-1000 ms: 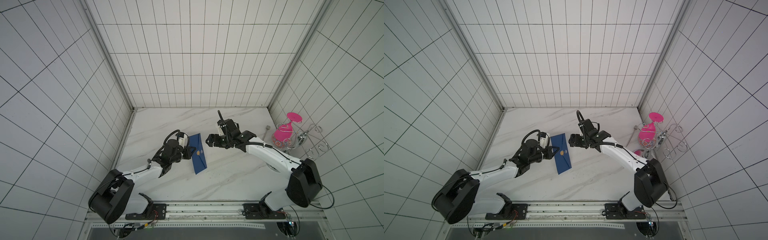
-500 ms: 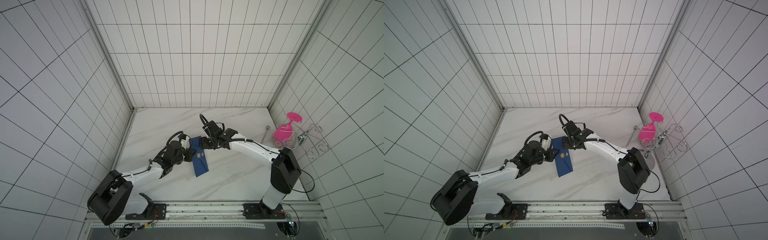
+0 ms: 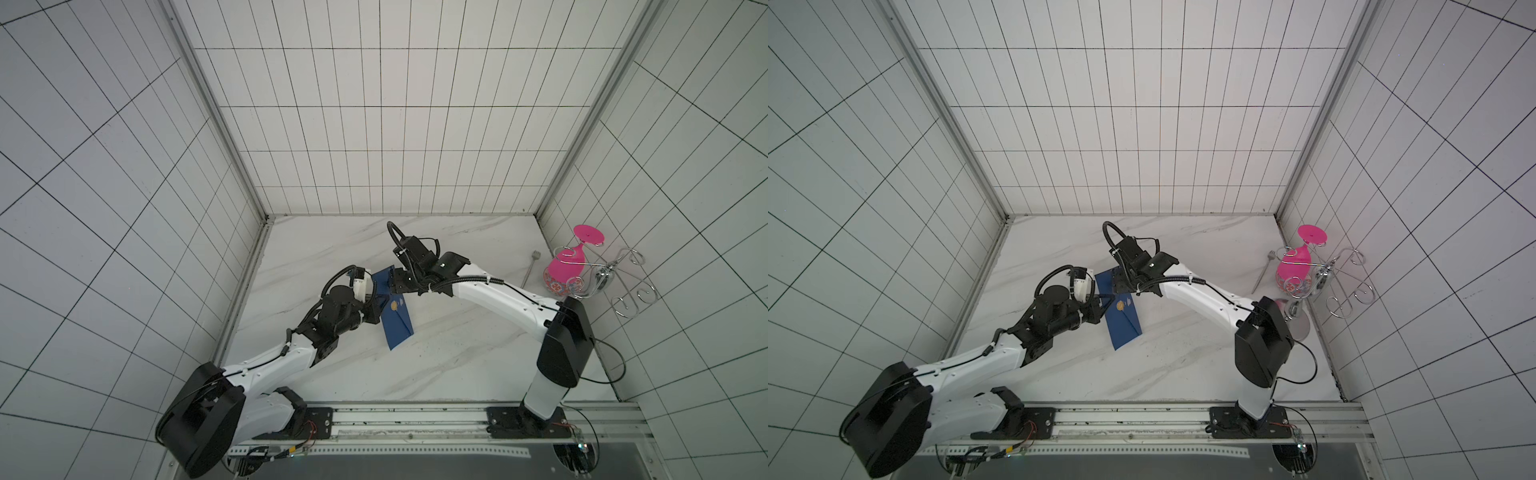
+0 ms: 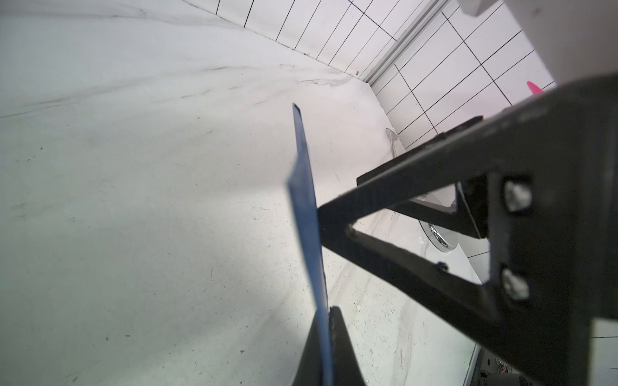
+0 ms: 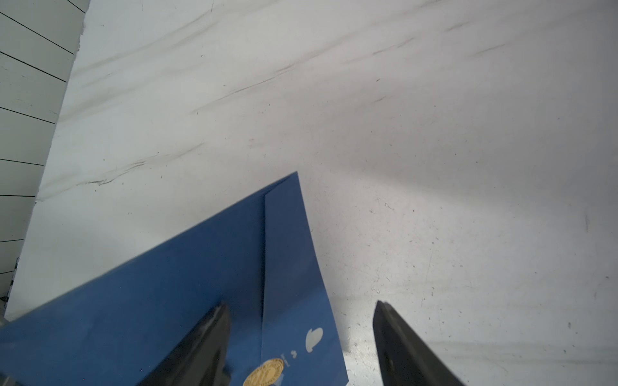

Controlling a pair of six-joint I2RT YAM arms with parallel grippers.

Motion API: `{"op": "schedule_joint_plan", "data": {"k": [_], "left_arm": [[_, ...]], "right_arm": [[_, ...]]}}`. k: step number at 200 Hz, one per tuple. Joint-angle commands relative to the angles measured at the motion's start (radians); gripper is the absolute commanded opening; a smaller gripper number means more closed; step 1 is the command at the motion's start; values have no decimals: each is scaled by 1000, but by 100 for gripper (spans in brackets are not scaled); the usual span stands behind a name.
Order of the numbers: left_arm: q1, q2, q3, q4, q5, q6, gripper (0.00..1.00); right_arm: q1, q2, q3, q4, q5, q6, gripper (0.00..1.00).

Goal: Open the envelope
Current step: Open the envelope flap on the envelope.

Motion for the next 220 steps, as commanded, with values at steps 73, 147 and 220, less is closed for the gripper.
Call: {"op": "schedule_joint_plan", "data": {"k": [73, 147, 220], "left_arm": [[-2, -37, -14, 16, -17, 19, 0], [-1, -41, -13, 12, -19, 20, 0], [-1, -44, -16, 14, -32, 17, 0]], "right_arm": [[62, 136, 190, -215, 215, -42, 65], [70, 165, 265, -311, 367, -81, 65], [79, 231, 312, -333, 299, 0, 57]]}}
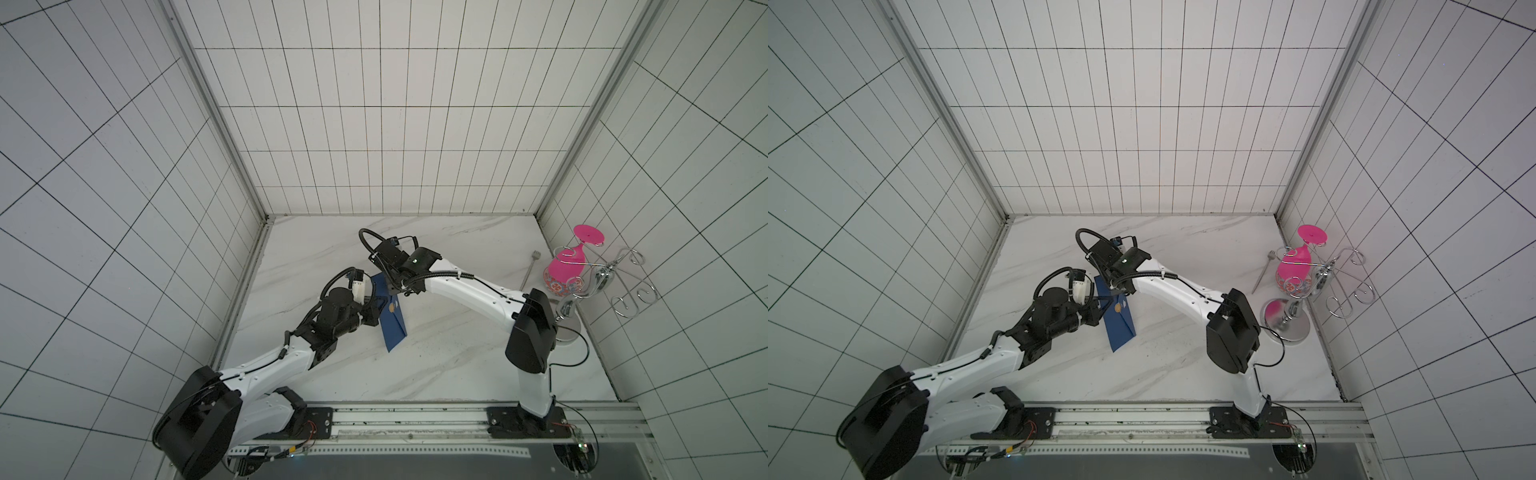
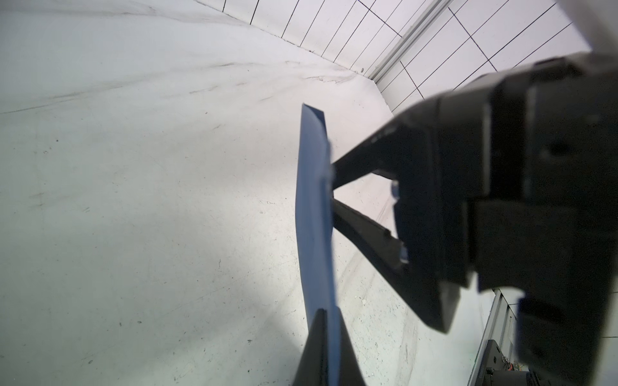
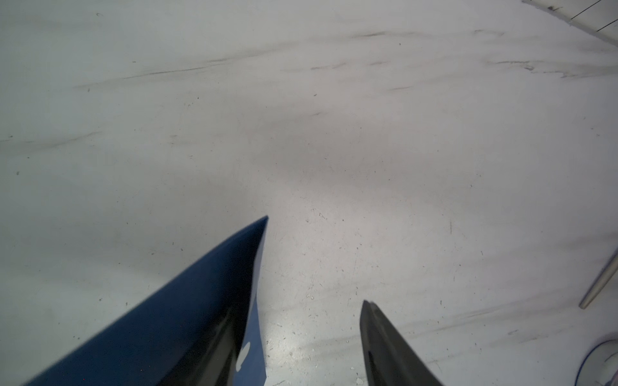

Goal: Open the envelope
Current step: Open the envelope flap on the envelope.

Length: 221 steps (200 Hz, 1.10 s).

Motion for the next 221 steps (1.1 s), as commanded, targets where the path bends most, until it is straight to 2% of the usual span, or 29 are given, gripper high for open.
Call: {"op": "schedule_joint_plan", "data": {"k": [1, 33, 50, 117, 134, 171, 221], "left_arm": [[-2, -25, -1, 35, -17, 11, 0], [-1, -25, -5, 41, -21, 9, 0], [-1, -28, -7, 41, -26, 8, 0], [-2, -51, -17, 37, -53, 7, 0], [-3, -54, -20, 37, -53, 8, 0], [-2, -54, -20, 38, -53, 9, 0], [-2, -52, -21, 38, -56, 9, 0]], "right_arm": [[7, 31, 55, -57, -22, 59, 57], [14, 39, 66, -31, -120, 120, 47], [23, 41, 66, -28, -108, 140, 40], [52, 61, 52, -28, -114, 176, 37], [52, 61, 49, -28, -112, 175, 33], [52, 55, 48, -30, -102, 162, 18], [52, 68, 77, -46, -98, 159, 6]]}}
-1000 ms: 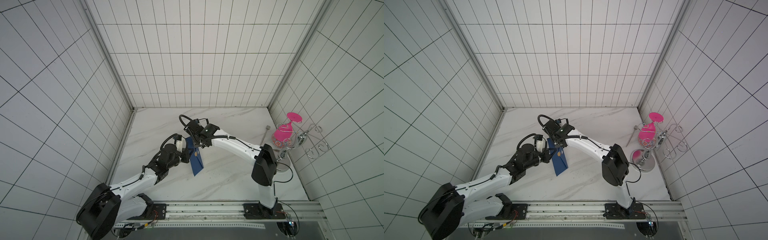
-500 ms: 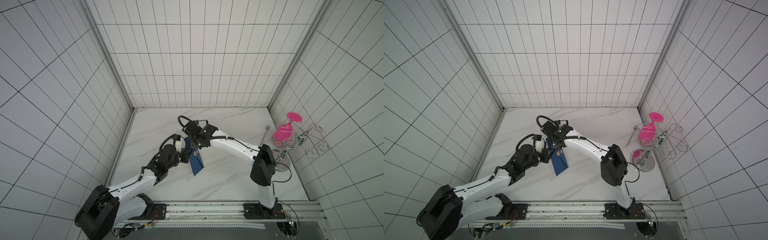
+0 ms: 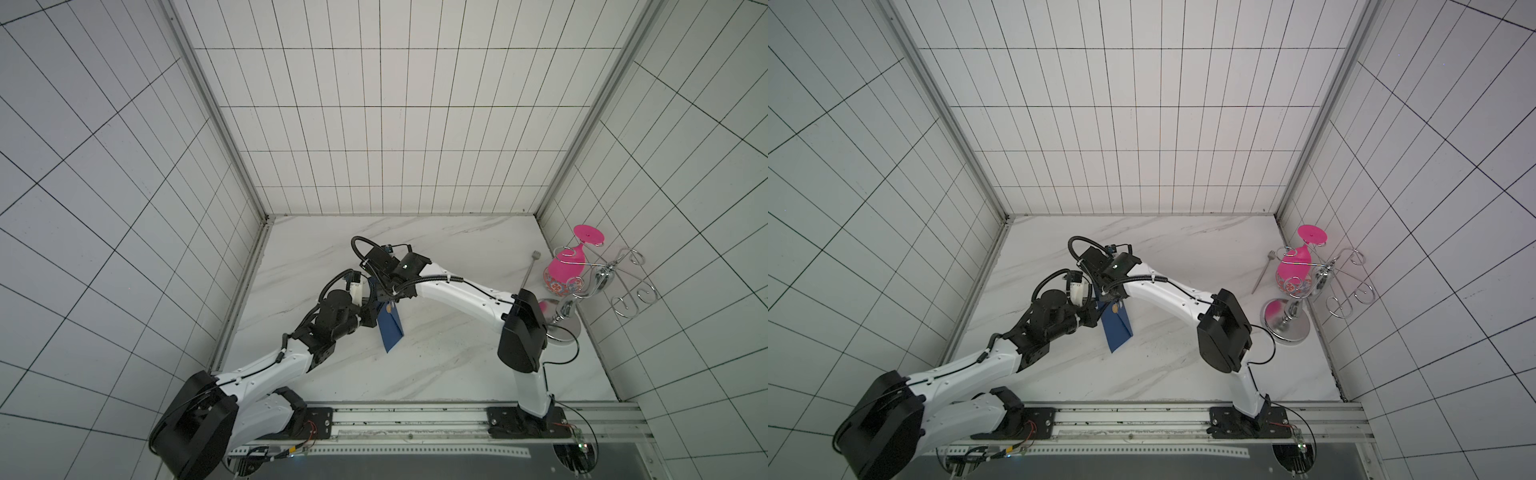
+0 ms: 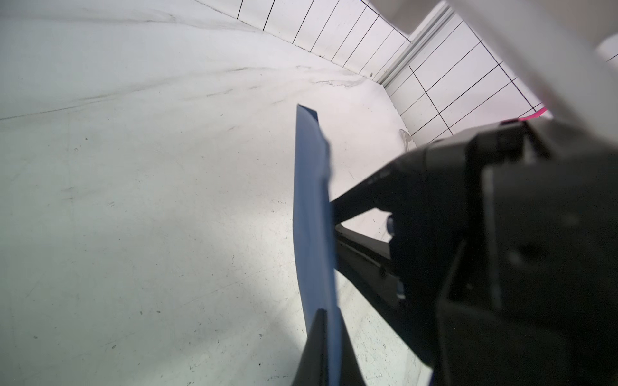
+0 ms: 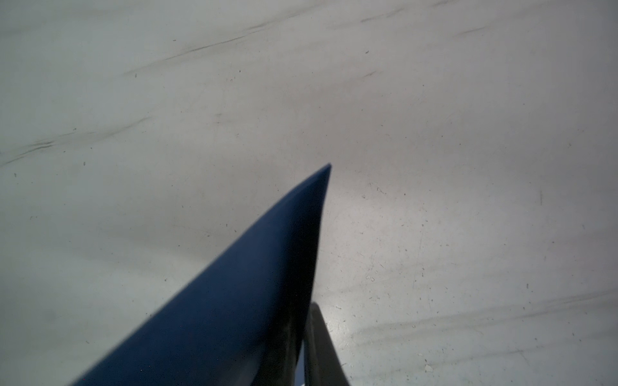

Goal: Open the envelope
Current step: Open the envelope flap on the envelope.

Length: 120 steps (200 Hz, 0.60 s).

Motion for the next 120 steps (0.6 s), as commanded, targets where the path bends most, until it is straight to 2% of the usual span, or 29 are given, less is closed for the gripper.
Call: {"op": "schedule_joint_plan", "data": {"k": [1, 19, 83, 120], "left_arm": [[-1, -23, -1, 52, -19, 9, 0], [-1, -23, -2, 51, -24, 8, 0], [-2, -39, -2, 30, -53, 7, 0], [-1, -50, 1, 26, -36, 7, 0]], "right_arm": [[8, 25, 50, -53, 11, 6, 6], [8, 34, 67, -68, 11, 6, 0], [-2, 26, 86, -114, 28, -14, 0], [-57, -43, 2, -85, -21, -107, 0]]}}
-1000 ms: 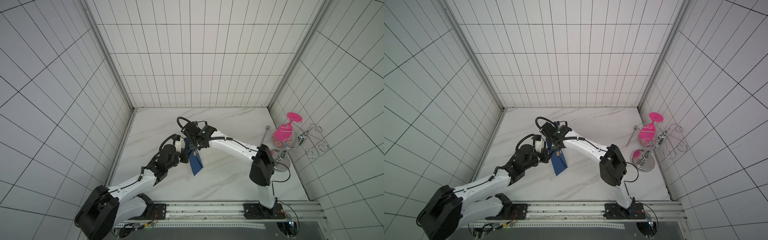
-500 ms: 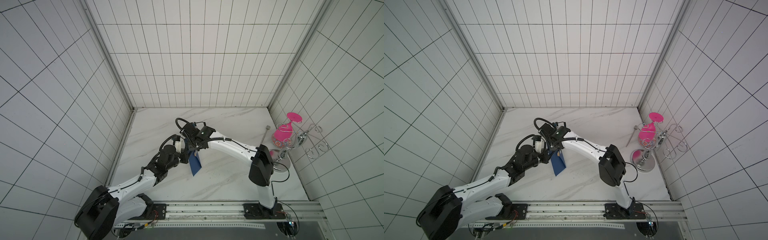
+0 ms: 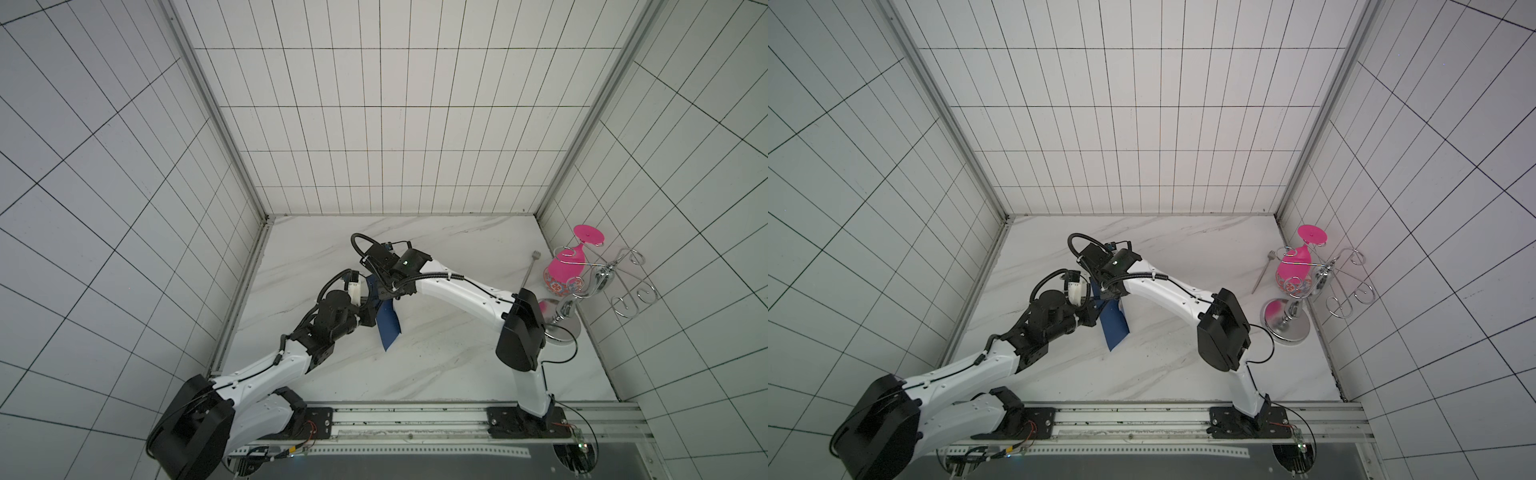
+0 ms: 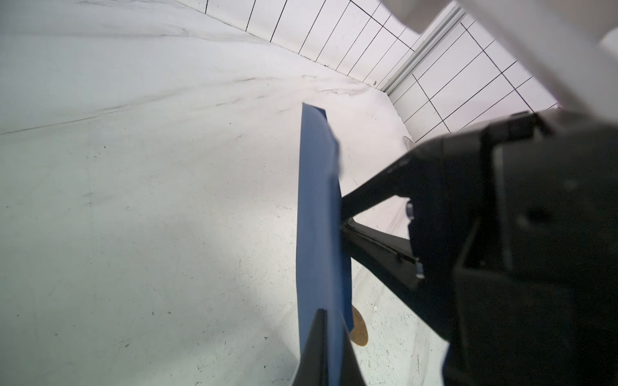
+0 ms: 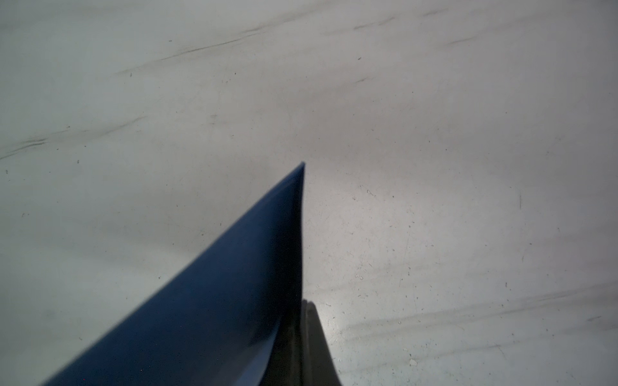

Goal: Open the envelope
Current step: Open the envelope flap on the envelope.

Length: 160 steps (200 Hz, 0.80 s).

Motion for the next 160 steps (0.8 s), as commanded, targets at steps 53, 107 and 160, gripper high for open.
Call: {"op": "schedule_joint_plan", "data": {"k": [53, 107, 160], "left_arm": [[-2, -37, 0, 47, 28, 2, 0], [-2, -1, 4, 98, 128, -24, 0], [-2, -19, 3, 116, 185, -42, 0]], "right_arm": [[-142, -188, -252, 138, -262, -176, 0], [-215, -231, -366, 249, -432, -236, 9], [-283, -279, -533, 421, -604, -258, 27]]}}
